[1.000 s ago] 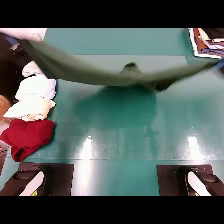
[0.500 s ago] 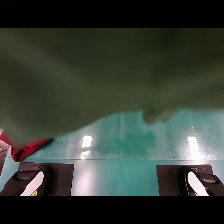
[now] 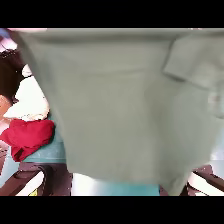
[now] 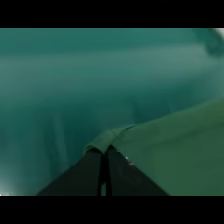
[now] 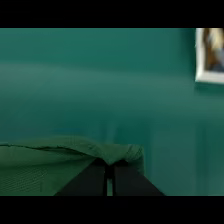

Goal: Fold the shirts.

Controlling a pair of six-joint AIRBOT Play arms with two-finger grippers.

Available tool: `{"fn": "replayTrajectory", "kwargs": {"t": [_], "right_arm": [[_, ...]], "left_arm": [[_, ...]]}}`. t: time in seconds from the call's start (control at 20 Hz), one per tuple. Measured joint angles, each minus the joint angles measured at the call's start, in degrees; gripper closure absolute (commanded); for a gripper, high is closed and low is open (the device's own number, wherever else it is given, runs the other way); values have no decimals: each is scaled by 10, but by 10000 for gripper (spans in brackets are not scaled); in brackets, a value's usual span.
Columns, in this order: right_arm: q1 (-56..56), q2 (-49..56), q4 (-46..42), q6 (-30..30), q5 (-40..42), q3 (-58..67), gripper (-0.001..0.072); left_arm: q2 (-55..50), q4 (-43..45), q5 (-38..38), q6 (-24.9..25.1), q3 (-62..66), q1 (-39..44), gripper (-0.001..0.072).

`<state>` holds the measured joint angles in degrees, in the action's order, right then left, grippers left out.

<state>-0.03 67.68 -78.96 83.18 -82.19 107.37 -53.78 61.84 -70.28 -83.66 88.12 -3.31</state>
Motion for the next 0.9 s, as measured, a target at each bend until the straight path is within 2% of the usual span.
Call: {"fn": "replayTrajectory", "kwargs": {"t": [0.25,0.5,0.7,0.9], "right_arm": [[13,150,-2,-10,13,-86,690],[5,275,-1,-10,76,-58,690],[3,322,0,-10,111,6,691],[3,335,-5,-11,118,29,691]], "left_arm": [[-163,-7,13,26,-98,0,684],[-312,-57,125,66,-73,1,684],[-359,-87,178,80,-12,6,684],[-372,-92,158,85,14,10,685]]}}
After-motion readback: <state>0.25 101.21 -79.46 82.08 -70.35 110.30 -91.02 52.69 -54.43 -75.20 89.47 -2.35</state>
